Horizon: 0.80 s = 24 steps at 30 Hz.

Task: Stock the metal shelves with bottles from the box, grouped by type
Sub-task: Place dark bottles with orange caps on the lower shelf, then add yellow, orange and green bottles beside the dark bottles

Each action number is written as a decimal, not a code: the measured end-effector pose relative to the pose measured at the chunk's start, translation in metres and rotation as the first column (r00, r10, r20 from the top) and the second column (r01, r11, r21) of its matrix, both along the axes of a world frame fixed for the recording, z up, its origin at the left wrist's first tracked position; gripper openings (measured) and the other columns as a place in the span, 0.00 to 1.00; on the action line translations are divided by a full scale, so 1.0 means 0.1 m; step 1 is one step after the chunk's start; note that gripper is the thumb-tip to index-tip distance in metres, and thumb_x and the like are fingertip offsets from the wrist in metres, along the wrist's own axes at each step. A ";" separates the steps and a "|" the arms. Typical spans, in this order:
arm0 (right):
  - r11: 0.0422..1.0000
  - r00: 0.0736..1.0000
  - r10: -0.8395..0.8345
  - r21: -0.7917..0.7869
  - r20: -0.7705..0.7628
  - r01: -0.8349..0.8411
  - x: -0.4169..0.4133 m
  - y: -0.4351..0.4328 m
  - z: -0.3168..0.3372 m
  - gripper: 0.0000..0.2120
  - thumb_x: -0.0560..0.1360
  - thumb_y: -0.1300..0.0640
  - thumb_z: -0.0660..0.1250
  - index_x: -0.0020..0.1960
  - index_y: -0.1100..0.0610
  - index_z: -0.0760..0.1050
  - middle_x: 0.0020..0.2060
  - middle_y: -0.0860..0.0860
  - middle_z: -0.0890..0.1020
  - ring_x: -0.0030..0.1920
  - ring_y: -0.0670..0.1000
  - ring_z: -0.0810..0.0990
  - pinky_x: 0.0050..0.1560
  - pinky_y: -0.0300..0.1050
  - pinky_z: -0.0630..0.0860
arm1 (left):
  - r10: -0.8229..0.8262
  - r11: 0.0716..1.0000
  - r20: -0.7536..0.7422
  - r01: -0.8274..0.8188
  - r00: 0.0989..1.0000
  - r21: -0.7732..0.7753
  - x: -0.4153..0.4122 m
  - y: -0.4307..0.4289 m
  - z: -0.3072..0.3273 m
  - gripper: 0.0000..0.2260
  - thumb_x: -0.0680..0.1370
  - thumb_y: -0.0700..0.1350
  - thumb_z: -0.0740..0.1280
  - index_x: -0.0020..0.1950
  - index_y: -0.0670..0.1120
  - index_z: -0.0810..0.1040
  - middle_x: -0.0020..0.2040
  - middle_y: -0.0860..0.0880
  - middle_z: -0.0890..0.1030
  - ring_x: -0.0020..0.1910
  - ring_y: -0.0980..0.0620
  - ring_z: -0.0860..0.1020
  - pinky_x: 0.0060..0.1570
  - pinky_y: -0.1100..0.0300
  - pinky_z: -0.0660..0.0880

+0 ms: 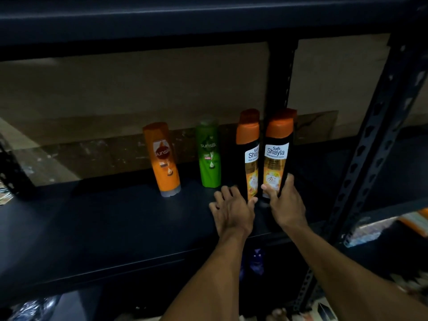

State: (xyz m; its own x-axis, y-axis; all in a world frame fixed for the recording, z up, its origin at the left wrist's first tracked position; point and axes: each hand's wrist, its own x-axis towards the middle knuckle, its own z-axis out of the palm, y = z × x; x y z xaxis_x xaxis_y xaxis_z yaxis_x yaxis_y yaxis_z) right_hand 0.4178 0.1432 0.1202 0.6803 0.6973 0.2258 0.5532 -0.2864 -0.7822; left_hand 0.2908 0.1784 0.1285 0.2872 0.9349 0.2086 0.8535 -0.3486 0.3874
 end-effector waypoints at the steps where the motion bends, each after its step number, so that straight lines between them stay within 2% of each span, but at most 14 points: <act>1: 1.000 1.000 -0.013 -0.005 0.008 0.013 -0.01 0.00 0.00 0.26 0.79 0.39 0.64 0.68 0.53 0.62 0.61 0.55 0.80 0.58 0.60 0.80 0.49 0.52 0.74 | 0.003 1.000 -0.004 -0.003 1.000 0.002 0.00 0.00 -0.01 0.25 0.82 0.64 0.57 0.69 0.46 0.68 0.68 0.46 0.68 0.68 0.44 0.65 0.64 0.46 0.63; 4: 0.999 0.998 -0.050 -0.011 0.044 0.050 -0.07 0.00 0.01 0.24 0.80 0.40 0.63 0.66 0.55 0.63 0.59 0.57 0.80 0.57 0.61 0.80 0.48 0.51 0.71 | 0.006 1.000 0.001 -0.006 1.000 0.018 0.01 0.01 -0.04 0.25 0.82 0.64 0.58 0.69 0.46 0.68 0.68 0.46 0.68 0.67 0.43 0.65 0.64 0.46 0.63; 7: 0.997 0.995 -0.081 -0.010 0.063 0.082 -0.11 0.01 0.04 0.23 0.79 0.41 0.64 0.63 0.56 0.64 0.57 0.57 0.80 0.56 0.61 0.80 0.51 0.54 0.74 | 0.005 1.000 0.000 -0.005 1.000 0.013 0.02 0.03 -0.05 0.25 0.82 0.63 0.58 0.69 0.46 0.69 0.67 0.46 0.68 0.67 0.43 0.65 0.64 0.45 0.64; 17: 0.993 0.988 -0.116 0.007 0.105 0.116 -0.18 -0.02 0.09 0.26 0.79 0.41 0.64 0.66 0.59 0.65 0.59 0.58 0.78 0.60 0.61 0.77 0.57 0.57 0.74 | 0.008 1.000 -0.010 -0.008 1.000 0.021 0.02 0.04 -0.06 0.27 0.81 0.64 0.58 0.70 0.45 0.68 0.66 0.46 0.68 0.66 0.44 0.65 0.66 0.46 0.64; 20: 0.993 0.990 -0.114 0.025 0.080 0.112 -0.19 -0.03 0.09 0.31 0.78 0.40 0.65 0.72 0.59 0.61 0.65 0.59 0.75 0.65 0.61 0.75 0.62 0.58 0.74 | 0.006 1.000 -0.014 -0.006 1.000 0.017 0.02 0.03 -0.06 0.27 0.81 0.65 0.58 0.70 0.45 0.68 0.66 0.46 0.68 0.66 0.44 0.65 0.66 0.46 0.64; 22: 0.992 0.994 -0.107 0.064 0.033 0.105 -0.20 -0.06 0.10 0.40 0.77 0.42 0.68 0.78 0.59 0.53 0.72 0.59 0.70 0.71 0.60 0.70 0.67 0.59 0.71 | 0.004 1.000 -0.013 -0.003 1.000 0.012 0.01 0.03 -0.05 0.28 0.81 0.65 0.58 0.70 0.44 0.68 0.67 0.46 0.68 0.67 0.44 0.65 0.66 0.47 0.64; 24: 0.992 0.995 -0.101 0.084 0.026 0.098 -0.20 -0.13 0.08 0.46 0.76 0.45 0.72 0.81 0.58 0.47 0.74 0.59 0.67 0.74 0.59 0.66 0.70 0.56 0.69 | -0.005 1.000 0.011 0.005 1.000 -0.003 -0.03 0.00 -0.06 0.29 0.81 0.64 0.60 0.72 0.44 0.66 0.68 0.45 0.68 0.68 0.43 0.65 0.68 0.47 0.63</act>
State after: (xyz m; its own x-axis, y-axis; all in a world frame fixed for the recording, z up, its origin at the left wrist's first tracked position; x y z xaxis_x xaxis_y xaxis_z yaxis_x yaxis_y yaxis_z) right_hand 0.3978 0.1298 0.1285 0.7374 0.6047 0.3010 0.5490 -0.2768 -0.7887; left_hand 0.2878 0.1786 0.1228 0.2896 0.9341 0.2090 0.8473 -0.3517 0.3979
